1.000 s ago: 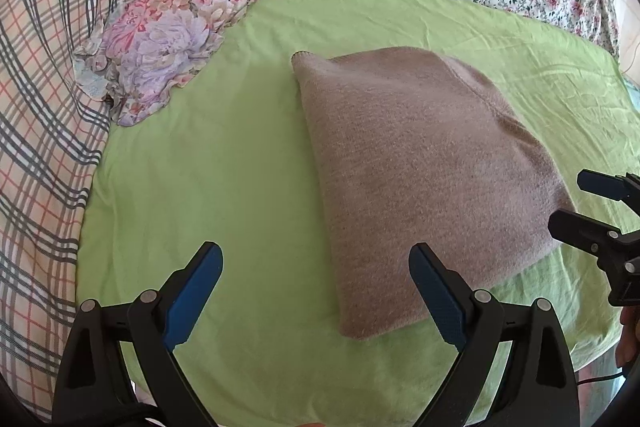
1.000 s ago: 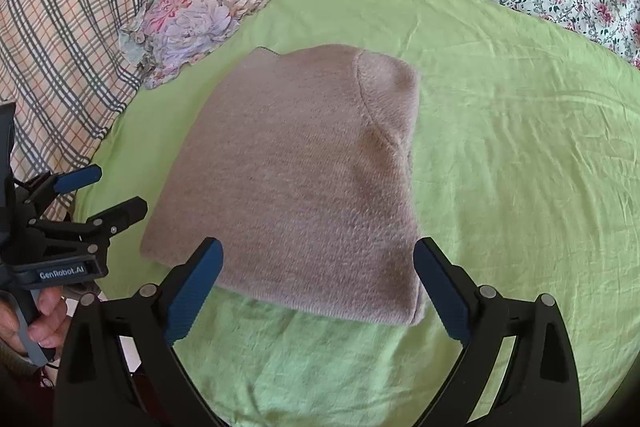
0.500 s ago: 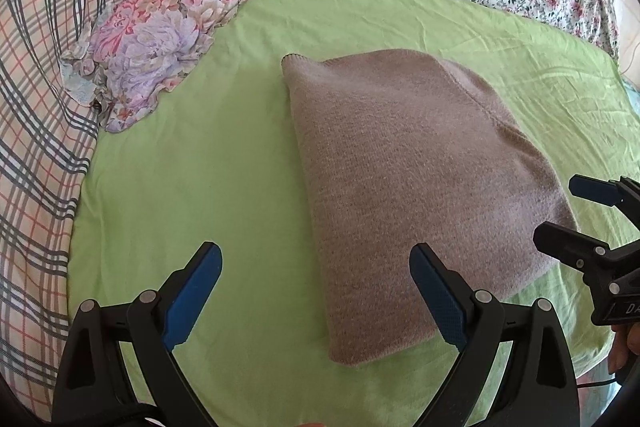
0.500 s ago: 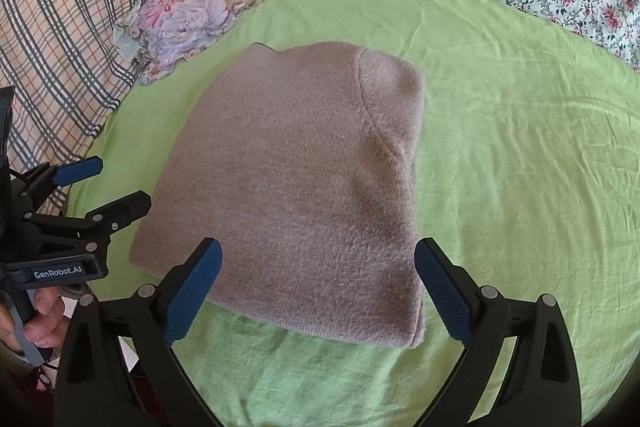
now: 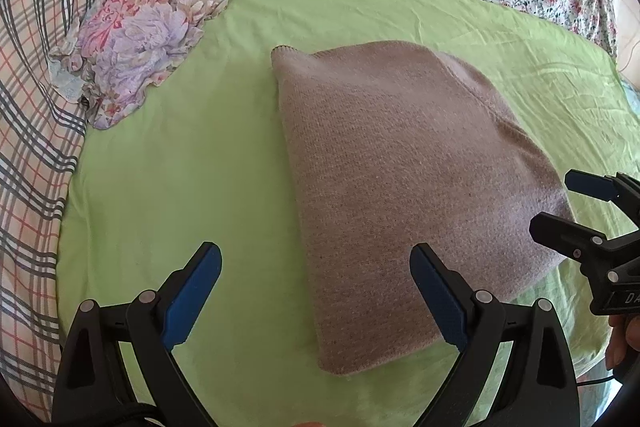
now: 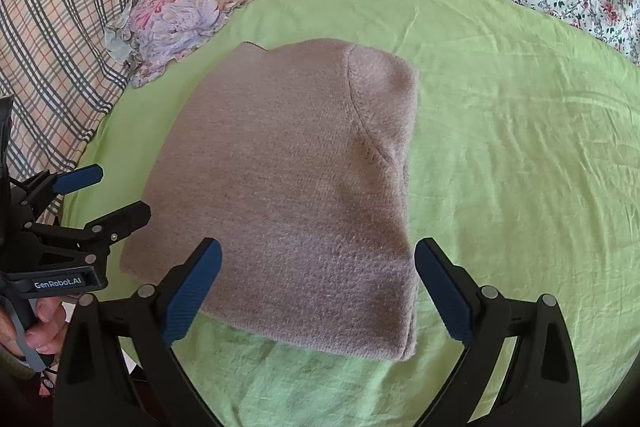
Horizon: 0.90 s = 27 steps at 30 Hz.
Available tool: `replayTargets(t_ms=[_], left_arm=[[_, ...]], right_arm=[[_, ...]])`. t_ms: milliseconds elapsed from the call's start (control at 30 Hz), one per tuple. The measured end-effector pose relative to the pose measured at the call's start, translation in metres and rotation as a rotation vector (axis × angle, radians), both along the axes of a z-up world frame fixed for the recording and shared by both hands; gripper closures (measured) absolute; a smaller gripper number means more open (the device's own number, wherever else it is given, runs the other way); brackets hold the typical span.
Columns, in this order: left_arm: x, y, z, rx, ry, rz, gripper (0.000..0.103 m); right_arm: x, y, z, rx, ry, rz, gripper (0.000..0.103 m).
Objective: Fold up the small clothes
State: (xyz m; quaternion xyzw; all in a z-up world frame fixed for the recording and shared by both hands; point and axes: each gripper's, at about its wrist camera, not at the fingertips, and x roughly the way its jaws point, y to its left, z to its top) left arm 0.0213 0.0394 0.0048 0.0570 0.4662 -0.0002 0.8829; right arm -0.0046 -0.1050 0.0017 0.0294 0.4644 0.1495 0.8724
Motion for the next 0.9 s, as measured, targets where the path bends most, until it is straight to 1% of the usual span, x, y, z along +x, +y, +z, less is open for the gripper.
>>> replayTargets(t_ms=[900], left_arm=[[0.0003,-0.0043,0.0044,-0.011,-0.02,-0.024,0.007]], right_arm=[[0.0042,0.0009,0.0005,0.005,0.003,0.001,0.006]])
